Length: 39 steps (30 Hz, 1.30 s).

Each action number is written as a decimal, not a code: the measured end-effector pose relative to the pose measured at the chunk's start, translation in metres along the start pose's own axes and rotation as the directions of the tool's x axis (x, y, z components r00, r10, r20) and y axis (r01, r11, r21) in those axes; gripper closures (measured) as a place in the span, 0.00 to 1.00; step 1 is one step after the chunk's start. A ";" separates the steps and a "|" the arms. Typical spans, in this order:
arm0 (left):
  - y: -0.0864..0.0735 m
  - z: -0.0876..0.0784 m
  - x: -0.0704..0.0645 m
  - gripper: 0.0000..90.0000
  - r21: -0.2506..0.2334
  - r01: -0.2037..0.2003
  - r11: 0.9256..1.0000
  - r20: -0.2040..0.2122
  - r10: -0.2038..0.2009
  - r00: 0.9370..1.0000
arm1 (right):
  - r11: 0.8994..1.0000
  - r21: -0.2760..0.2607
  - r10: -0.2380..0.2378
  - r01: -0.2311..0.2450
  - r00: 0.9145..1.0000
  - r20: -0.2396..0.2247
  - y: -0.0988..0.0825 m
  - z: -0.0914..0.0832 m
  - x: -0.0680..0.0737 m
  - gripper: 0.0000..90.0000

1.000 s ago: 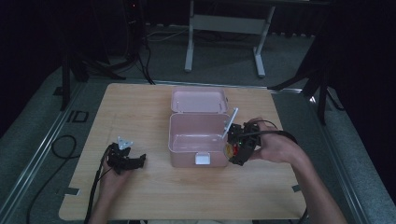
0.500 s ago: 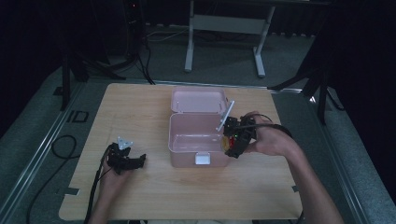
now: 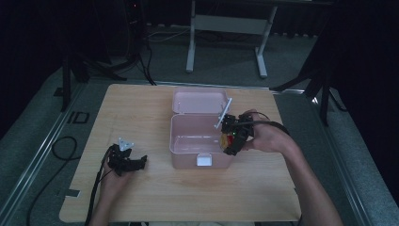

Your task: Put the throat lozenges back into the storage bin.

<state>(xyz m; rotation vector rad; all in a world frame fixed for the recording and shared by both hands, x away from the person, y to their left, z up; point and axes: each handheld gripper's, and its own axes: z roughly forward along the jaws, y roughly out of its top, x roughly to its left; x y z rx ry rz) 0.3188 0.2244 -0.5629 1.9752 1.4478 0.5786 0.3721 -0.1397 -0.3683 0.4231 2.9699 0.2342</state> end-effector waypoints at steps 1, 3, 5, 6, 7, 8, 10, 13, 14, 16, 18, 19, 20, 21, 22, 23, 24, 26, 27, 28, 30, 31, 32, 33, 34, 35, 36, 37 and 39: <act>0.000 0.000 0.000 0.16 0.000 0.000 1.000 0.000 0.000 1.000 | 1.000 0.000 0.000 0.000 1.000 0.000 0.000 0.000 0.000 0.22; 0.000 0.000 0.000 0.16 0.000 0.000 1.000 0.000 0.000 1.000 | 1.000 0.003 0.005 -0.004 1.000 -0.003 0.002 0.001 -0.003 0.22; 0.000 0.000 0.000 0.16 0.000 0.000 1.000 0.000 0.000 1.000 | 1.000 0.004 0.004 -0.004 1.000 -0.003 0.004 0.001 -0.004 0.22; 0.000 0.000 0.000 0.16 0.000 0.000 1.000 0.000 0.000 1.000 | 1.000 0.007 0.007 -0.007 1.000 -0.001 0.005 0.001 -0.004 0.22; 0.000 0.000 0.000 0.16 0.000 0.000 1.000 0.000 0.000 1.000 | 1.000 0.009 0.004 -0.004 1.000 0.000 0.006 0.001 -0.004 0.22; 0.000 0.000 0.000 0.16 0.000 0.000 1.000 0.000 0.000 1.000 | 1.000 0.009 0.005 -0.005 1.000 -0.002 0.007 0.002 -0.004 0.22; 0.000 0.000 0.000 0.16 0.002 -0.002 1.000 0.000 0.002 1.000 | 1.000 0.011 0.006 -0.006 1.000 -0.004 0.009 0.002 -0.005 0.22; 0.000 0.000 0.000 0.16 0.002 -0.002 1.000 0.000 0.002 1.000 | 1.000 0.012 0.009 -0.009 1.000 -0.007 0.011 0.002 -0.006 0.22; 0.000 0.000 0.000 0.16 0.002 -0.002 1.000 0.000 0.002 1.000 | 1.000 0.012 0.008 -0.008 1.000 -0.007 0.012 0.002 -0.007 0.22; 0.000 0.000 0.000 0.16 0.001 -0.001 1.000 0.000 0.001 1.000 | 1.000 0.012 0.009 -0.009 1.000 -0.010 0.013 0.003 -0.008 0.22; 0.000 0.000 0.000 0.16 0.001 -0.001 1.000 0.000 0.001 1.000 | 1.000 0.019 0.011 -0.011 1.000 -0.012 0.014 0.004 -0.009 0.22; 0.000 0.000 0.000 0.16 0.001 -0.001 1.000 0.000 0.001 1.000 | 1.000 0.019 0.011 -0.011 1.000 -0.012 0.014 0.004 -0.009 0.22; 0.000 0.000 0.000 0.16 0.000 0.000 1.000 0.000 0.000 1.000 | 1.000 0.020 0.010 -0.010 1.000 -0.013 0.014 0.004 -0.009 0.22; 0.000 0.000 0.000 0.16 0.000 0.000 1.000 0.000 0.000 1.000 | 1.000 0.025 0.014 -0.014 1.000 -0.012 0.015 0.005 -0.010 0.22; 0.000 0.000 0.000 0.16 0.000 0.000 1.000 0.000 0.000 1.000 | 1.000 0.025 0.015 -0.014 1.000 -0.012 0.015 0.005 -0.011 0.22; 0.000 0.000 0.000 0.16 0.000 0.000 1.000 0.000 0.000 1.000 | 1.000 0.026 0.015 -0.015 1.000 -0.016 0.016 0.006 -0.012 0.22; 0.000 0.000 0.000 0.16 0.000 0.000 1.000 0.000 0.000 1.000 | 1.000 0.026 0.017 -0.016 1.000 -0.016 0.016 0.006 -0.012 0.22; 0.000 0.000 0.000 0.16 0.000 0.000 1.000 0.000 0.000 1.000 | 0.999 0.028 0.017 -0.017 1.000 -0.017 0.016 0.007 -0.013 0.22; 0.000 0.000 0.000 0.15 0.000 0.000 1.000 0.000 0.000 1.000 | 0.999 0.033 0.017 -0.016 1.000 -0.021 0.017 0.008 -0.013 0.22; 0.000 0.000 0.000 0.15 0.000 0.000 1.000 0.000 0.000 1.000 | 0.999 0.034 0.018 -0.017 1.000 -0.023 0.017 0.009 -0.014 0.22; 0.000 0.000 0.000 0.16 0.000 0.000 1.000 0.000 0.000 1.000 | 0.999 0.039 0.023 -0.022 0.999 -0.024 0.018 0.010 -0.014 0.22; 0.000 0.000 0.000 0.15 0.000 0.000 1.000 0.000 0.000 1.000 | 0.999 0.041 0.023 -0.022 0.999 -0.028 0.018 0.011 -0.015 0.22; 0.000 0.000 0.000 0.16 0.000 -0.001 1.000 0.000 0.001 1.000 | 0.999 0.041 0.022 -0.021 0.999 -0.029 0.018 0.011 -0.015 0.22; 0.000 0.000 0.000 0.16 0.000 0.000 1.000 0.000 0.000 1.000 | 0.999 0.044 0.024 -0.023 0.999 -0.030 0.018 0.011 -0.015 0.22; 0.000 0.000 0.000 0.16 0.000 0.000 1.000 0.000 0.000 1.000 | 0.999 0.045 0.023 -0.022 0.999 -0.029 0.018 0.012 -0.016 0.22; 0.000 0.000 0.000 0.16 0.000 0.000 1.000 0.000 0.000 1.000 | 0.999 0.046 0.025 -0.024 0.999 -0.029 0.018 0.012 -0.016 0.22; 0.000 0.000 0.000 0.16 0.000 0.000 1.000 0.000 0.000 1.000 | 0.999 0.045 0.027 -0.025 0.999 -0.030 0.018 0.012 -0.017 0.22; 0.000 0.000 0.000 0.16 0.000 0.000 1.000 0.000 0.000 1.000 | 0.999 0.045 0.028 -0.026 0.999 -0.031 0.018 0.012 -0.017 0.22; 0.000 0.000 0.000 0.16 0.000 0.000 1.000 0.000 0.000 1.000 | 0.999 0.047 0.028 -0.026 0.999 -0.030 0.019 0.012 -0.017 0.22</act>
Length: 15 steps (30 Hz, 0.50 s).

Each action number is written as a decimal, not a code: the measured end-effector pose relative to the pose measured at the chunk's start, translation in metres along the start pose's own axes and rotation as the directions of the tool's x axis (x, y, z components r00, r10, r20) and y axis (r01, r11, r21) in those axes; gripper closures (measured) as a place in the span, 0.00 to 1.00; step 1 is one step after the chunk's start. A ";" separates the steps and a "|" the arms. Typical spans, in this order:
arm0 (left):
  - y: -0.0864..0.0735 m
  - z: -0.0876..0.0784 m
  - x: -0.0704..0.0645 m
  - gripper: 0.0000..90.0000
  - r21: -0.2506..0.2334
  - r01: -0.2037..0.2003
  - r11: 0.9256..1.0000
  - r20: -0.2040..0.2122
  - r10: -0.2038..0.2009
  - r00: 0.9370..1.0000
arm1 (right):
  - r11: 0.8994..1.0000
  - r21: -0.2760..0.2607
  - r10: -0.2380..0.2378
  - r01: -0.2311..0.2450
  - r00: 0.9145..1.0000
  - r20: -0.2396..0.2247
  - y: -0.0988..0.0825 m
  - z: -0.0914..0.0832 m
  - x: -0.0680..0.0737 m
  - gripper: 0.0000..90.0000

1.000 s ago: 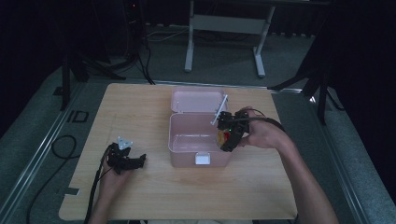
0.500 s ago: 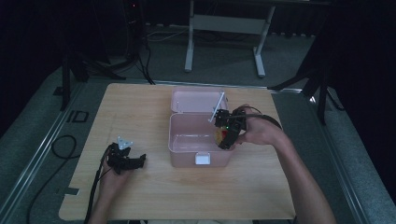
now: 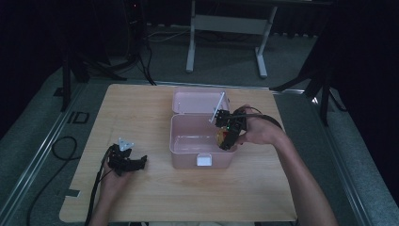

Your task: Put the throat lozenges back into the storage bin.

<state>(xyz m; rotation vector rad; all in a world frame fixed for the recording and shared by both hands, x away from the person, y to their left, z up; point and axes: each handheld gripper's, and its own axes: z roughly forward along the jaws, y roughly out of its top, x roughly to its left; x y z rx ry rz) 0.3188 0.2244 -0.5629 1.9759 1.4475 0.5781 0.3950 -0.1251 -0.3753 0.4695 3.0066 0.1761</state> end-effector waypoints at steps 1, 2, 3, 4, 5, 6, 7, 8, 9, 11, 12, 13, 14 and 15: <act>0.000 0.000 0.000 0.16 0.000 0.000 1.000 0.000 0.000 1.000 | 1.000 0.002 -0.003 0.003 1.000 0.000 0.000 0.000 0.000 0.22; 0.000 0.000 0.000 0.16 0.000 0.000 1.000 0.000 0.000 1.000 | 1.000 0.003 -0.004 0.005 1.000 -0.003 0.001 0.001 0.000 0.22; 0.000 0.000 0.000 0.16 0.000 0.000 1.000 0.000 0.000 1.000 | 1.000 0.003 -0.007 0.007 1.000 -0.001 0.001 0.001 0.000 0.22; 0.000 0.000 0.000 0.16 0.000 0.000 1.000 0.000 0.000 1.000 | 1.000 0.003 -0.007 0.007 1.000 -0.001 0.001 0.001 0.000 0.22; 0.000 0.000 0.000 0.16 0.000 0.000 1.000 0.000 0.000 1.000 | 1.000 0.005 -0.006 0.006 1.000 0.000 0.002 0.001 0.001 0.22; 0.000 0.000 0.000 0.15 0.000 0.000 1.000 0.000 0.000 1.000 | 1.000 0.002 -0.006 0.006 1.000 -0.001 0.002 0.001 0.001 0.22; 0.000 0.000 0.000 0.16 0.000 0.000 1.000 0.000 0.000 1.000 | 1.000 0.003 -0.007 0.007 1.000 -0.002 0.002 0.001 0.000 0.22; 0.000 0.000 0.000 0.16 0.000 0.000 1.000 0.000 0.000 1.000 | 1.000 0.003 -0.007 0.007 1.000 -0.001 0.002 0.001 0.000 0.22; 0.000 0.000 0.000 0.15 0.000 0.000 1.000 0.000 0.000 1.000 | 1.000 0.003 -0.005 0.005 1.000 -0.001 0.002 0.001 0.000 0.22; 0.000 0.000 0.000 0.16 0.000 0.000 1.000 0.000 0.000 1.000 | 1.000 0.003 -0.004 0.004 1.000 -0.001 0.002 0.002 -0.001 0.22; 0.000 0.000 0.000 0.16 0.000 0.000 1.000 0.000 0.000 1.000 | 1.000 0.004 -0.004 0.004 1.000 0.000 0.002 0.002 -0.001 0.22; 0.000 0.000 0.000 0.16 0.000 0.000 1.000 0.000 0.000 1.000 | 1.000 0.005 -0.001 0.001 1.000 0.007 0.003 0.002 -0.001 0.22; 0.000 0.000 0.000 0.15 0.000 0.000 1.000 0.000 0.000 1.000 | 1.000 0.004 -0.002 0.002 1.000 0.020 0.003 0.002 -0.001 0.17; 0.000 0.000 0.000 0.16 0.000 0.000 1.000 0.000 0.000 1.000 | 1.000 -0.002 -0.001 0.001 0.999 0.035 0.003 0.002 -0.001 0.15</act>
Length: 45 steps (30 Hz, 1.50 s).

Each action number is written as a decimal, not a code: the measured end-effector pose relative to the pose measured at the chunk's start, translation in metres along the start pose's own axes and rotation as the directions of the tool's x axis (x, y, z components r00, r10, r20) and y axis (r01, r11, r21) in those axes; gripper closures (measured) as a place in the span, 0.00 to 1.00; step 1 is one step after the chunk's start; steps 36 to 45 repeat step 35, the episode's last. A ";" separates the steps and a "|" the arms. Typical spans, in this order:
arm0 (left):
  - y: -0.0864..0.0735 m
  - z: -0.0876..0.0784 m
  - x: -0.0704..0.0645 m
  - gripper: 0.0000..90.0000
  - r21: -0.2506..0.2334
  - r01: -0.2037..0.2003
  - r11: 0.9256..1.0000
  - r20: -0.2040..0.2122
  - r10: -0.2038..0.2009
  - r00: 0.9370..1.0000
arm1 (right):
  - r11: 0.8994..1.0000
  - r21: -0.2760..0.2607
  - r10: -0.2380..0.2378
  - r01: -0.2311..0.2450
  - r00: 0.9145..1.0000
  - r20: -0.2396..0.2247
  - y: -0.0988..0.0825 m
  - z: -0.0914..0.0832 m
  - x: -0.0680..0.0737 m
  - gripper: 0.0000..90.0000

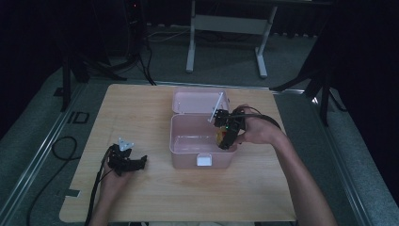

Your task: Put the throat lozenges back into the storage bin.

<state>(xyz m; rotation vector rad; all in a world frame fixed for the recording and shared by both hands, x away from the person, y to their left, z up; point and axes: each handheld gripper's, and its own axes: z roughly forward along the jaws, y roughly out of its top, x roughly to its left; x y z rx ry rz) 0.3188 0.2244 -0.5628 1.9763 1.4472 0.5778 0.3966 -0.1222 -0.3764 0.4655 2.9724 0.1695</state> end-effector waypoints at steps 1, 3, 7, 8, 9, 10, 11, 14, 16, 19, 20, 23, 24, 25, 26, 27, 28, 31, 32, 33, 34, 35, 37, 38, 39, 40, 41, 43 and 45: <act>0.000 0.000 0.000 0.15 0.000 0.000 1.000 0.000 0.000 1.000 | 1.000 -0.006 0.000 0.000 1.000 -0.002 0.000 -0.001 0.000 0.15; 0.000 0.000 0.000 0.15 0.000 0.000 1.000 0.000 0.000 1.000 | 1.000 -0.013 -0.009 0.008 1.000 -0.007 -0.002 -0.003 0.000 0.15; 0.000 0.000 0.000 0.15 0.001 -0.001 1.000 0.000 0.001 1.000 | 1.000 -0.015 -0.008 0.008 1.000 0.007 -0.006 -0.006 0.001 0.15; 0.000 0.000 0.000 0.15 0.000 0.000 1.000 0.001 0.000 1.000 | 1.000 -0.015 -0.006 0.006 1.000 0.012 -0.007 -0.007 0.001 0.15; 0.000 0.000 0.000 0.15 0.001 -0.001 1.000 0.000 0.001 1.000 | 1.000 -0.017 -0.001 0.001 1.000 0.017 -0.009 -0.008 0.001 0.15; 0.000 0.000 0.000 0.15 0.000 -0.001 1.000 0.001 0.001 1.000 | 1.000 -0.020 0.000 0.000 1.000 0.020 -0.011 -0.008 0.002 0.15; 0.000 0.000 0.000 0.15 0.001 -0.001 1.000 0.001 0.001 1.000 | 1.000 -0.021 0.002 -0.001 1.000 0.024 -0.013 -0.009 0.002 0.15; 0.000 0.000 0.000 0.15 0.000 0.000 1.000 0.000 0.000 1.000 | 1.000 -0.025 0.012 -0.011 1.000 0.022 -0.018 -0.009 0.004 0.15; 0.000 0.000 0.000 0.15 0.000 0.000 1.000 0.001 0.000 1.000 | 0.999 -0.037 0.029 -0.027 0.999 0.031 -0.027 -0.010 0.005 0.15; 0.000 0.000 0.000 0.15 0.000 0.000 1.000 0.000 0.000 1.000 | 0.995 -0.080 0.069 -0.066 0.997 0.031 -0.037 -0.011 0.007 0.15; 0.000 0.000 0.000 0.15 0.000 0.000 1.000 0.000 0.000 1.000 | 0.992 -0.098 0.081 -0.078 0.996 0.028 -0.040 -0.012 0.008 0.15; 0.000 0.000 0.000 0.15 0.000 0.001 1.000 0.000 -0.001 1.000 | 0.985 -0.137 0.109 -0.104 0.993 0.032 -0.049 -0.011 0.011 0.15; 0.000 0.000 0.000 0.15 0.000 0.001 1.000 0.000 -0.001 1.000 | 0.982 -0.145 0.125 -0.119 0.992 0.033 -0.052 -0.010 0.012 0.15; 0.000 0.000 0.000 0.15 0.000 0.001 1.000 0.000 -0.001 1.000 | 0.979 -0.155 0.139 -0.132 0.990 0.037 -0.055 -0.009 0.014 0.15; 0.000 0.000 0.000 0.15 0.000 0.001 1.000 0.000 -0.001 1.000 | 0.976 -0.163 0.151 -0.142 0.988 0.040 -0.058 -0.008 0.015 0.15; 0.000 0.000 0.000 0.15 -0.001 -0.001 1.000 -0.001 0.001 1.000 | 0.973 -0.171 0.162 -0.153 0.986 0.040 -0.061 -0.007 0.017 0.15; 0.000 0.000 0.000 0.15 -0.001 0.000 1.000 0.000 0.000 1.000 | 0.970 -0.181 0.175 -0.165 0.984 0.041 -0.065 -0.005 0.019 0.15; 0.000 0.000 0.000 0.15 -0.002 0.000 1.000 0.000 0.000 1.000 | 0.952 -0.227 0.220 -0.206 0.975 0.038 -0.076 0.000 0.025 0.15; 0.000 0.000 -0.001 0.15 -0.003 0.001 1.000 0.000 -0.001 1.000 | 0.949 -0.232 0.227 -0.211 0.973 0.041 -0.078 0.002 0.026 0.15; 0.000 0.000 -0.001 0.15 -0.003 0.001 1.000 0.000 -0.001 1.000 | 0.945 -0.240 0.240 -0.223 0.970 0.046 -0.082 0.006 0.030 0.15; 0.000 0.000 0.000 0.15 -0.003 0.000 1.000 0.000 0.000 1.000 | 0.943 -0.243 0.246 -0.228 0.968 0.047 -0.085 0.008 0.032 0.15; 0.000 0.000 0.000 0.15 -0.003 0.000 1.000 0.001 0.000 1.000 | 0.940 -0.249 0.254 -0.234 0.966 0.050 -0.088 0.011 0.035 0.15; 0.000 0.000 0.000 0.15 -0.003 0.000 1.000 0.001 0.000 1.000 | 0.940 -0.249 0.254 -0.234 0.966 0.050 -0.088 0.011 0.035 0.15; 0.000 0.000 0.000 0.15 -0.003 0.000 1.000 0.001 0.000 1.000 | 0.940 -0.249 0.254 -0.234 0.966 0.050 -0.088 0.011 0.035 0.15; 0.000 0.000 0.000 0.15 -0.003 0.000 1.000 0.001 0.000 1.000 | 0.940 -0.249 0.254 -0.234 0.966 0.050 -0.088 0.011 0.035 0.15; 0.000 0.000 0.000 0.15 -0.003 0.000 1.000 0.001 0.000 1.000 | 0.940 -0.249 0.254 -0.234 0.966 0.050 -0.088 0.011 0.035 0.15; 0.000 0.000 0.000 0.15 -0.003 0.000 1.000 0.001 0.000 1.000 | 0.940 -0.249 0.254 -0.234 0.966 0.050 -0.088 0.011 0.035 0.15; 0.000 0.000 0.000 0.15 -0.003 0.000 1.000 0.001 0.000 1.000 | 0.940 -0.249 0.254 -0.234 0.966 0.050 -0.088 0.011 0.035 0.15; 0.000 0.000 0.000 0.15 -0.003 0.000 1.000 0.001 0.000 1.000 | 0.940 -0.249 0.254 -0.234 0.966 0.050 -0.088 0.011 0.035 0.15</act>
